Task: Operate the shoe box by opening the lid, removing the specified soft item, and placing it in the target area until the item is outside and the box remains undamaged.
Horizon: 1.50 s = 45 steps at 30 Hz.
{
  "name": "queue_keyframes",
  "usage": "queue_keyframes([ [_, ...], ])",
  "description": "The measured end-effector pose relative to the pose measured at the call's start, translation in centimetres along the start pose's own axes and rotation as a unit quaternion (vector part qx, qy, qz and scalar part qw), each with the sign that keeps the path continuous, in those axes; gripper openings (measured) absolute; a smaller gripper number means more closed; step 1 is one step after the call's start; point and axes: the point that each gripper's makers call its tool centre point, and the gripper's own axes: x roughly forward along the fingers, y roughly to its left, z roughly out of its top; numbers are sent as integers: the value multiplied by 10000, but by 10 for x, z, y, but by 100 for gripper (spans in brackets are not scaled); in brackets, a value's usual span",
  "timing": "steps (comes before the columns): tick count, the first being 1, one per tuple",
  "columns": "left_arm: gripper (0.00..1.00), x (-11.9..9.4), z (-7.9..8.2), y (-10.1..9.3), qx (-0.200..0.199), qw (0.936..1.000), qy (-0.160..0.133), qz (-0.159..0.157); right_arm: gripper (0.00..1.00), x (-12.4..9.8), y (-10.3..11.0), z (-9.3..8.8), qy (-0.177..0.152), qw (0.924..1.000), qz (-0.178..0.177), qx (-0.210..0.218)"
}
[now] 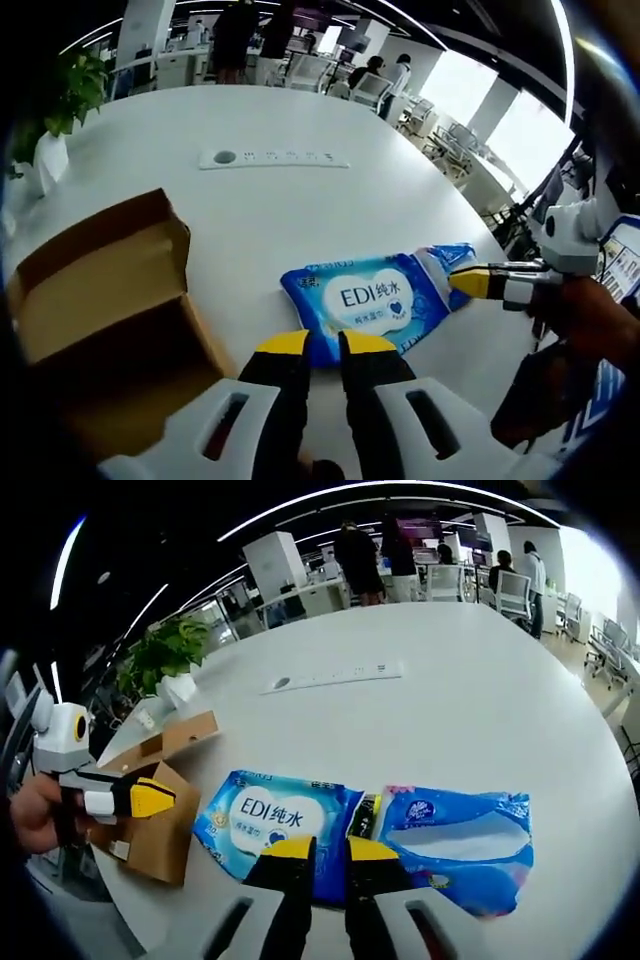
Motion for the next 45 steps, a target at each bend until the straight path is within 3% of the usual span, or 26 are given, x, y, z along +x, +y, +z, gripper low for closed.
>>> queue_keyframes([
  [7,10,-10,0,-2,-160,9995,-132,-236,8,-3,15,-2,-20,9999,115,-39],
  [13,10,-24,-3,2,-82,9995,-190,-222,9,-7,29,-3,-56,9997,229,-61],
  [27,13,-72,2,41,-57,9987,-501,-65,12,-14,60,9,-227,9983,486,-223],
  [45,23,-128,-18,79,4,9980,-615,115,23,-18,99,6,-311,9944,907,-443],
])
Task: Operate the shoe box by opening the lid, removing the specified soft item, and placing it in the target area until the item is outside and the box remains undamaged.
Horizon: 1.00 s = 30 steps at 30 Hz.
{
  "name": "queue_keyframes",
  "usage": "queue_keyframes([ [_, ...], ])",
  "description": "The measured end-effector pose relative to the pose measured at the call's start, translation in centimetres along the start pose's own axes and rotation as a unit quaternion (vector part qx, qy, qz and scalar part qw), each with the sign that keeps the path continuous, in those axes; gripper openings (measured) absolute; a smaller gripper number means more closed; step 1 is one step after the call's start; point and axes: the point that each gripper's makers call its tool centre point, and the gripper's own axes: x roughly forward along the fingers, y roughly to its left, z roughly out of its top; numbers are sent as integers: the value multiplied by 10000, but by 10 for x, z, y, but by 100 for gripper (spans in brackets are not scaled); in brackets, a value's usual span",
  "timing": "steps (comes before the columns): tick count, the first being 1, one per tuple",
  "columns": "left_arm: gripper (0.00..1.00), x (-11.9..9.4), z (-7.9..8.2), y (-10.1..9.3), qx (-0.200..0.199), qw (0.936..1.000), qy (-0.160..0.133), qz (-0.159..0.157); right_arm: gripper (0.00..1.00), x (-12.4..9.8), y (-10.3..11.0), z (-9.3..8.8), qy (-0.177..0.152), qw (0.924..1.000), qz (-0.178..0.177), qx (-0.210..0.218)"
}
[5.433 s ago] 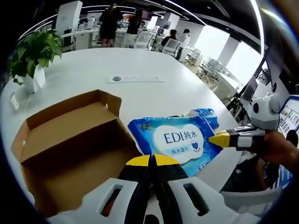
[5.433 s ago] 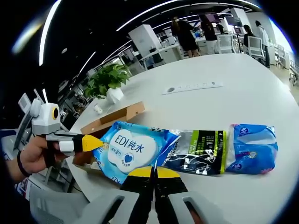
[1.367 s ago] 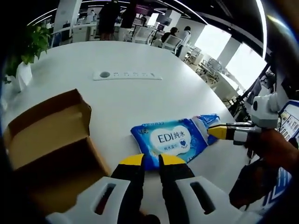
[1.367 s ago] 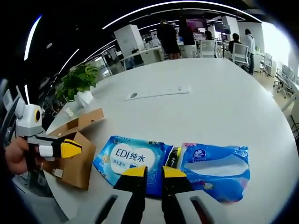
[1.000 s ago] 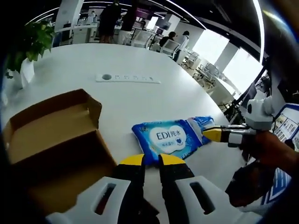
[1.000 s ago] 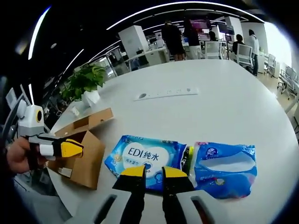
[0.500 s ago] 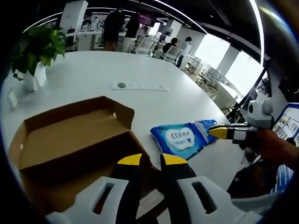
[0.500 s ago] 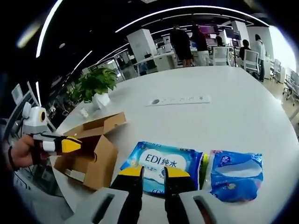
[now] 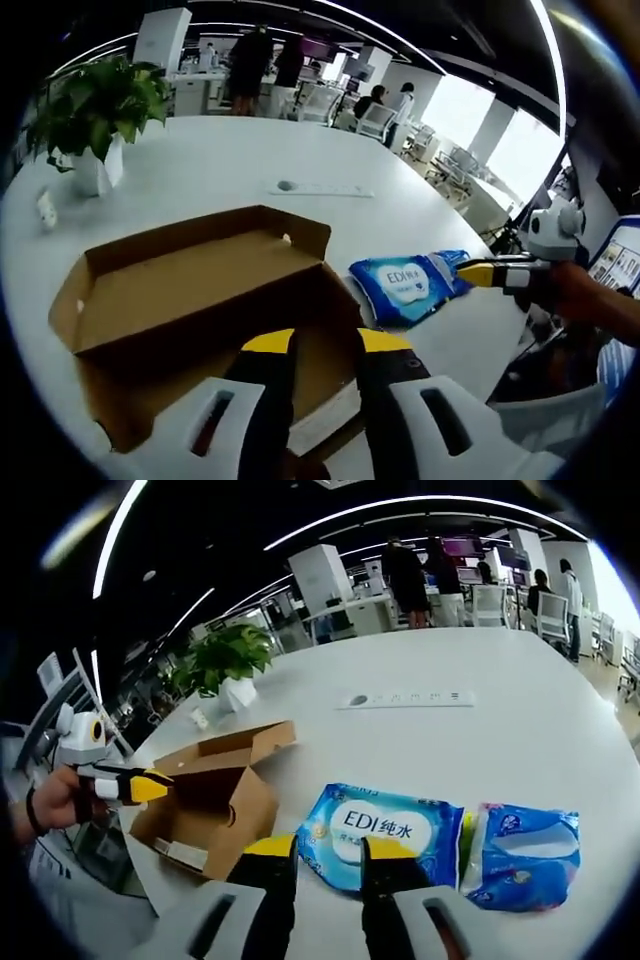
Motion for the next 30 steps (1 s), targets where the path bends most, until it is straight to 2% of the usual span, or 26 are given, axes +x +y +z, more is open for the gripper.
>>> queue_keyframes([
  [8,25,-26,-9,23,-75,9999,-69,77,28,-2,21,-4,95,9995,235,-188],
  [20,31,-57,-21,45,-144,9998,-117,81,33,-5,55,-2,42,9988,429,-216],
  [30,35,-82,-25,72,-80,9996,-267,102,38,-6,79,-9,31,9985,519,-193],
])
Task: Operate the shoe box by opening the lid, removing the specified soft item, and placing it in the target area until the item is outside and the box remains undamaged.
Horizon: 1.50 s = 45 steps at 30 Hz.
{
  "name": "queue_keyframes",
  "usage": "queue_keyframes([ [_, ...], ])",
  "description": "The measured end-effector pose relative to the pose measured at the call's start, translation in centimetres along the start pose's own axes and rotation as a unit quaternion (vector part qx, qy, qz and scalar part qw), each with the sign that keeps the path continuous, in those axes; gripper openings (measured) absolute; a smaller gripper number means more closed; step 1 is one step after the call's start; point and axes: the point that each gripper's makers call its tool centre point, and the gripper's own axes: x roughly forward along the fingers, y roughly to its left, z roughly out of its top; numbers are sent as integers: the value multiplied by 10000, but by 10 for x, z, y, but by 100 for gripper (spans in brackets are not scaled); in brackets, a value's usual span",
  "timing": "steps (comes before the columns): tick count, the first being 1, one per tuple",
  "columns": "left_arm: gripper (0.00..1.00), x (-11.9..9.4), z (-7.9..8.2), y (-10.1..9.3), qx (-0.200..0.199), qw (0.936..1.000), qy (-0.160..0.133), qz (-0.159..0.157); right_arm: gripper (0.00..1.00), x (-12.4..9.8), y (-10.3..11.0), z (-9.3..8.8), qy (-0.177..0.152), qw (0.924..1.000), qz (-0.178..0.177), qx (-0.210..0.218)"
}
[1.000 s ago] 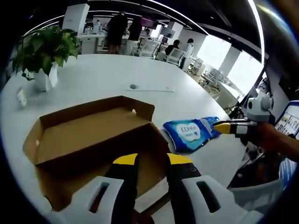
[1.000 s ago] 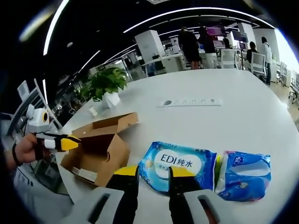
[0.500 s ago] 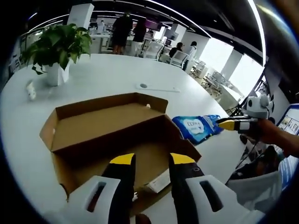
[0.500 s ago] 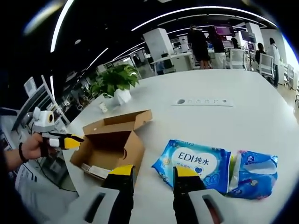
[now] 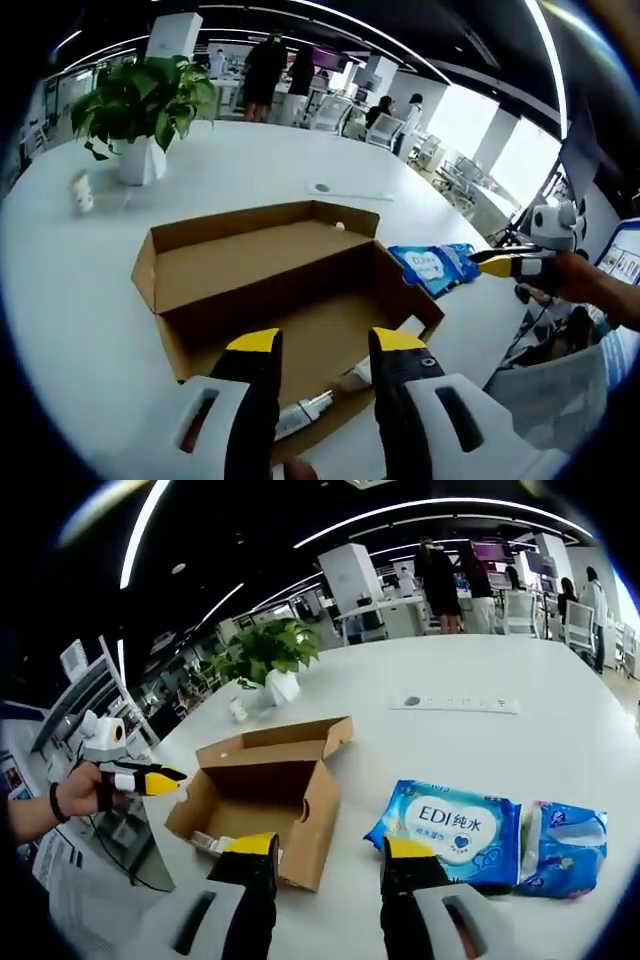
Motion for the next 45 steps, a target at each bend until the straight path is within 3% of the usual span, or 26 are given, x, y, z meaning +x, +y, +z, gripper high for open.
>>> queue_keyframes([
  [11,42,-17,-5,18,107,9997,-72,-215,41,6,29,-8,11,10000,73,-42],
  [22,47,-26,-20,17,372,9979,83,-519,45,13,51,-26,165,9996,189,-97],
  [34,50,-26,-40,26,335,9971,236,-643,46,16,58,-38,261,9996,131,-62],
  [45,52,-30,-43,33,361,9967,217,-688,46,27,66,-44,397,9990,153,-130],
])
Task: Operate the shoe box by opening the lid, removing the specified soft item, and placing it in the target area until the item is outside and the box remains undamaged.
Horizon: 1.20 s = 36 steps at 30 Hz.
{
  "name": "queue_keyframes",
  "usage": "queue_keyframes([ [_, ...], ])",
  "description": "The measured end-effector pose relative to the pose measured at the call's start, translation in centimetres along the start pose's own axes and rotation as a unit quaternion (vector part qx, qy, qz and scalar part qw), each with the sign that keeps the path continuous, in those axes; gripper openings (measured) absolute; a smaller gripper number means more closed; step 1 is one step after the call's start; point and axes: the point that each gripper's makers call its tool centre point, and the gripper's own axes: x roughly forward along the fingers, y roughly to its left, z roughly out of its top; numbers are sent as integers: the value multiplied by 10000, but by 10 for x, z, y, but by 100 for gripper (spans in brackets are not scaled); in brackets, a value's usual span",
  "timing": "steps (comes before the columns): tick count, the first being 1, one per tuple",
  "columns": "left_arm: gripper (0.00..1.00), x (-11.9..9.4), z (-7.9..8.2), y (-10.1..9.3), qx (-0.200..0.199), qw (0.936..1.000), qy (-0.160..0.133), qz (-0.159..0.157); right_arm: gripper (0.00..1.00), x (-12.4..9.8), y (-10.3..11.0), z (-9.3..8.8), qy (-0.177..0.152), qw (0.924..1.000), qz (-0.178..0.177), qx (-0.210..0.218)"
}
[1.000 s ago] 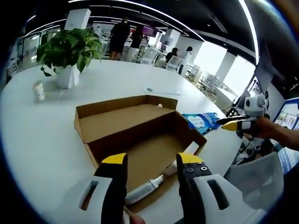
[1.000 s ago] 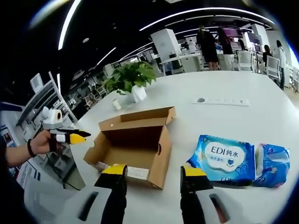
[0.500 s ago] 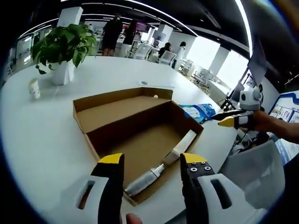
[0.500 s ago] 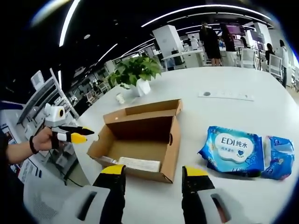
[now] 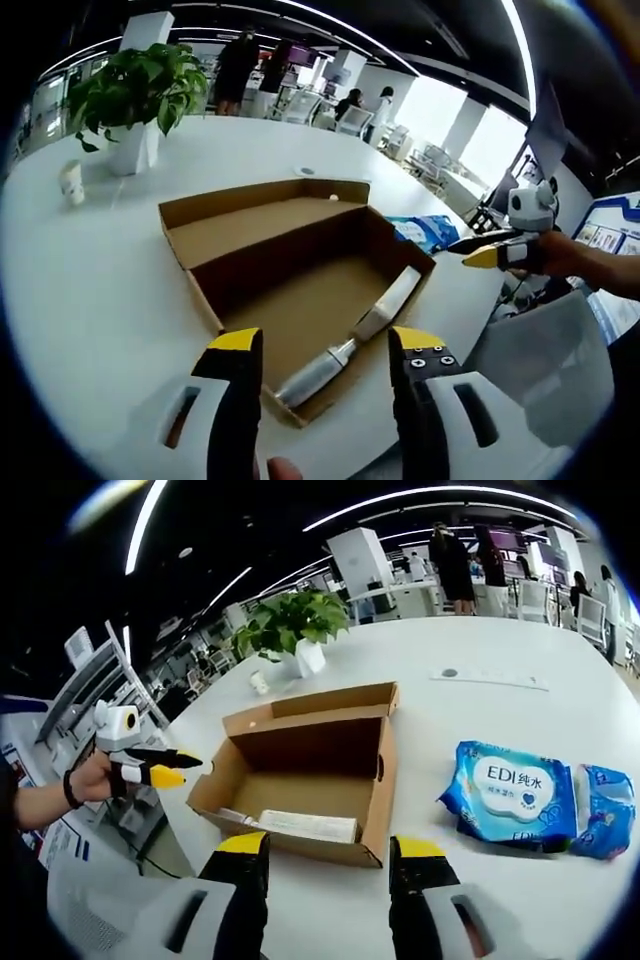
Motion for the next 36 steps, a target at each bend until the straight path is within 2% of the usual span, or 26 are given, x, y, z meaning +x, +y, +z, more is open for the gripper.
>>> queue_keyframes([
  [11,52,-2,-4,2,16,10000,31,-22,45,14,0,12,165,9992,26,-358],
  [19,52,-4,-8,3,-22,10000,48,-7,45,31,-2,22,334,9973,88,-640],
  [23,52,-6,-9,5,-106,9999,12,4,45,37,4,26,391,9962,163,-767],
  [32,52,-12,-8,7,-105,9999,-62,57,45,49,9,32,591,9923,292,-1051],
  [36,52,-15,-6,8,-145,9998,-116,88,45,57,10,29,800,9872,363,-1328],
])
